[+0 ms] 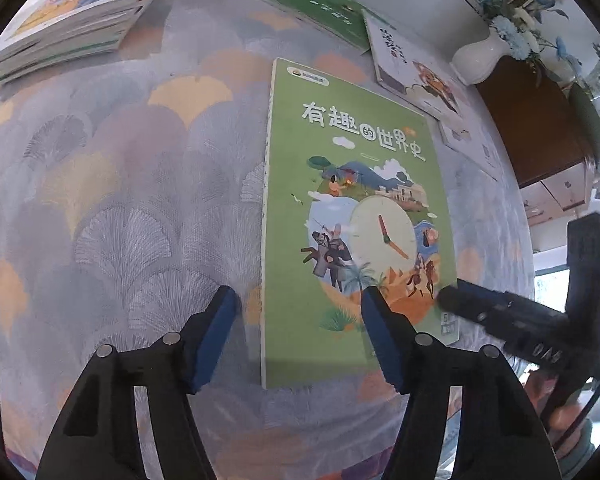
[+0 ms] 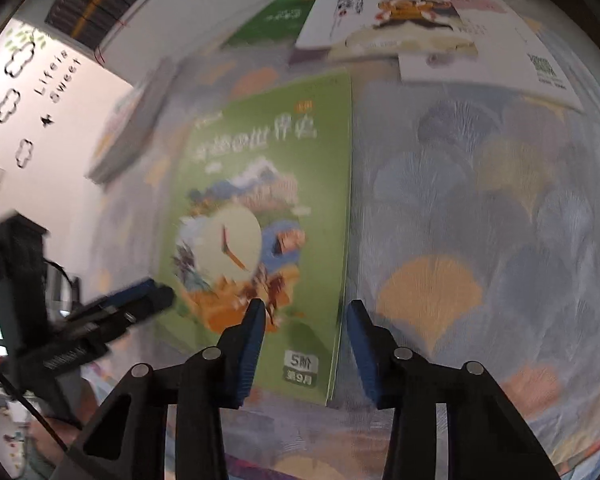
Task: Organize books
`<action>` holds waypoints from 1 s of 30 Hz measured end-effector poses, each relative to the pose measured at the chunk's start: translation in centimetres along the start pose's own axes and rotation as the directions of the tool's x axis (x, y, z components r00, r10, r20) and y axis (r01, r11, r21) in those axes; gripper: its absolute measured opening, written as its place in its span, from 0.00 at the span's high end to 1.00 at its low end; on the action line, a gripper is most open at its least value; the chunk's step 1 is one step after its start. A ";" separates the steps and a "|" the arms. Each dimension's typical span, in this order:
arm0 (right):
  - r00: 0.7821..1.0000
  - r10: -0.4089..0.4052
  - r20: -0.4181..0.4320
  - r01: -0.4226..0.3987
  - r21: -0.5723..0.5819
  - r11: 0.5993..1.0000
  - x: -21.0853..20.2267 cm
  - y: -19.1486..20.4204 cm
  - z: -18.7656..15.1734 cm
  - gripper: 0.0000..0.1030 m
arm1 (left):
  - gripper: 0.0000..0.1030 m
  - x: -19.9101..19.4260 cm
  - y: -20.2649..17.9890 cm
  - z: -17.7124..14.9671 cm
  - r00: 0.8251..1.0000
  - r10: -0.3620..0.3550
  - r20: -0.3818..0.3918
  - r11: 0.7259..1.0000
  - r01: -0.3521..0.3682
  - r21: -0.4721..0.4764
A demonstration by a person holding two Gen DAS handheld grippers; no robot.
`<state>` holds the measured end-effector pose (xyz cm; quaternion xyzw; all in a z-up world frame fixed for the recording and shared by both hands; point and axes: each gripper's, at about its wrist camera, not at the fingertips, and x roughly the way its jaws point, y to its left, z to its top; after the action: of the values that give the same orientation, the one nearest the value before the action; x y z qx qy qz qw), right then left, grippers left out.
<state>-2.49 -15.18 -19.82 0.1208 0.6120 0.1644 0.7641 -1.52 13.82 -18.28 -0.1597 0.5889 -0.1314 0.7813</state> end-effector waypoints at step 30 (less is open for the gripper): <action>0.980 0.168 0.108 -0.183 0.144 0.973 -0.3 -2.8 -2.3 0.52 | 0.45 0.6 0.4 1.6 0.900 -0.434 0.038 0.890 0.435 -0.135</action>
<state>-4.54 -17.89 -21.15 0.2406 0.5726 0.1778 0.7633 0.16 14.12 -18.53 -0.3423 0.5435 -0.2602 0.7209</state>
